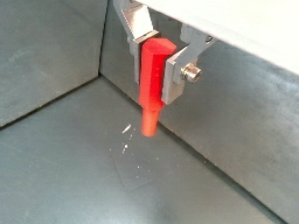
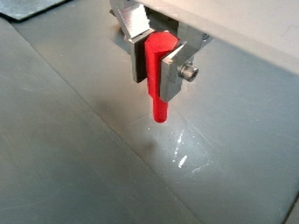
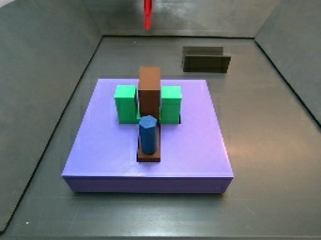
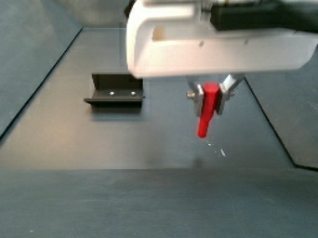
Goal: Pick up the red object. Move up. Move to above the board. Insert the red object.
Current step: Move to above the board.
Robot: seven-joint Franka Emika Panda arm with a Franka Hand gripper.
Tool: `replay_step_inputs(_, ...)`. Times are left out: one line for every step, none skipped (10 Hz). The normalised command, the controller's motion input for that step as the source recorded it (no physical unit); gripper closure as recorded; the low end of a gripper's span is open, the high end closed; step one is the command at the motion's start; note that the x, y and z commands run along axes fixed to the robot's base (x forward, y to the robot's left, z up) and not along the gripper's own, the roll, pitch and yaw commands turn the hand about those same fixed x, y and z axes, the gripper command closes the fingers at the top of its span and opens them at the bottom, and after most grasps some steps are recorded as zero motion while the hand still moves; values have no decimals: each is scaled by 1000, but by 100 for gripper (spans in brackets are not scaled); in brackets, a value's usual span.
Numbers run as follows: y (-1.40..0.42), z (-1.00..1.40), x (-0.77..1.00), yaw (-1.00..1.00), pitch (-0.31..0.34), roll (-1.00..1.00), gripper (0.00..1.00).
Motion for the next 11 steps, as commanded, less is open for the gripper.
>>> replay_step_inputs(0, 1400, 0, 0, 0, 0, 100)
replay_step_inputs(7, 1400, -9, -7, -3, -21, 100)
replay_step_inputs(-12, 1400, -50, 1, 31, -8, 100)
replay_step_inputs(-13, 1400, -25, 6, 30, 13, 100)
replay_step_inputs(16, 1400, 39, 2, 73, -12, 100)
replay_step_inputs(10, 864, 33, -1, 90, -14, 100)
replay_step_inputs(-10, 259, 20, 7, 64, 9, 100)
replay_step_inputs(-1400, 134, 91, -235, 101, -135, 100)
replay_step_inputs(-1400, 130, 88, -235, 100, -144, 100)
replay_step_inputs(-1400, 129, 79, -80, 12, -55, 100)
replay_step_inputs(-1400, 130, 74, -66, 7, -59, 100)
